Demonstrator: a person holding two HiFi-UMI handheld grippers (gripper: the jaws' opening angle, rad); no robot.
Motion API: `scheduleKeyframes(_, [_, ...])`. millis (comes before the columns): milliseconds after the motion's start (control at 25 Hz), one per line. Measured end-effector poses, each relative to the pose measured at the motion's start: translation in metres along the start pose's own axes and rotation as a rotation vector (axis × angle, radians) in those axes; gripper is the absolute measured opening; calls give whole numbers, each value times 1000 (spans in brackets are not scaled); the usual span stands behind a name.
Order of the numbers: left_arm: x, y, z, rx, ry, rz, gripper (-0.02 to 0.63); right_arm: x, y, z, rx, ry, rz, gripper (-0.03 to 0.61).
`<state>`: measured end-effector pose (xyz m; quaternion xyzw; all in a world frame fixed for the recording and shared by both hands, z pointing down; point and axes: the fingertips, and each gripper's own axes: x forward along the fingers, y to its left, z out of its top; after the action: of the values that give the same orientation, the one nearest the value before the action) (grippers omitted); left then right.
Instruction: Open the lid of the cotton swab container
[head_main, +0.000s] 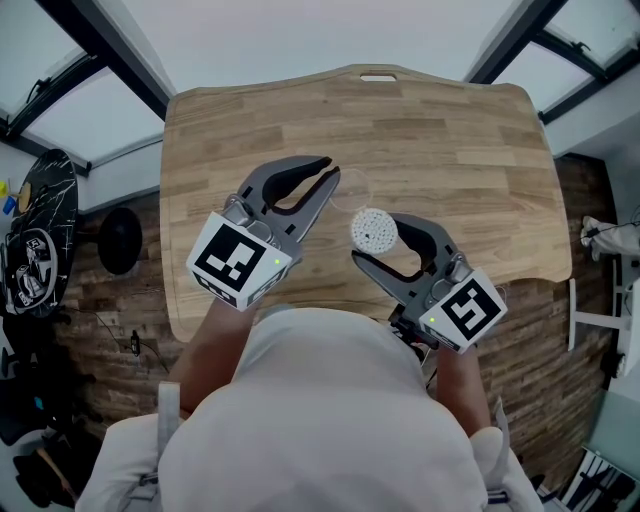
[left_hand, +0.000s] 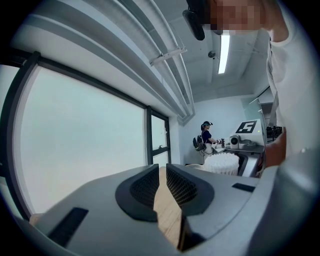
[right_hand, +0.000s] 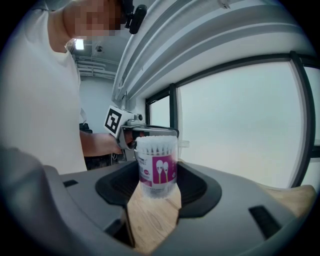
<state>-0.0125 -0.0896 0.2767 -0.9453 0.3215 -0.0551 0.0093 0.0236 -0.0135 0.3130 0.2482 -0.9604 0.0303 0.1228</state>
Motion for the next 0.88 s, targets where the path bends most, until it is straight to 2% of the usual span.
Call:
scheduleKeyframes(360, [2,-7,-7,-38,9,-29,54,-6,-6,2,-8,-22,-22,244])
scheduleKeyframes(880, [4,-15,-9,-59,14,-63,14,-12,-18,4,11,-35,-50,244])
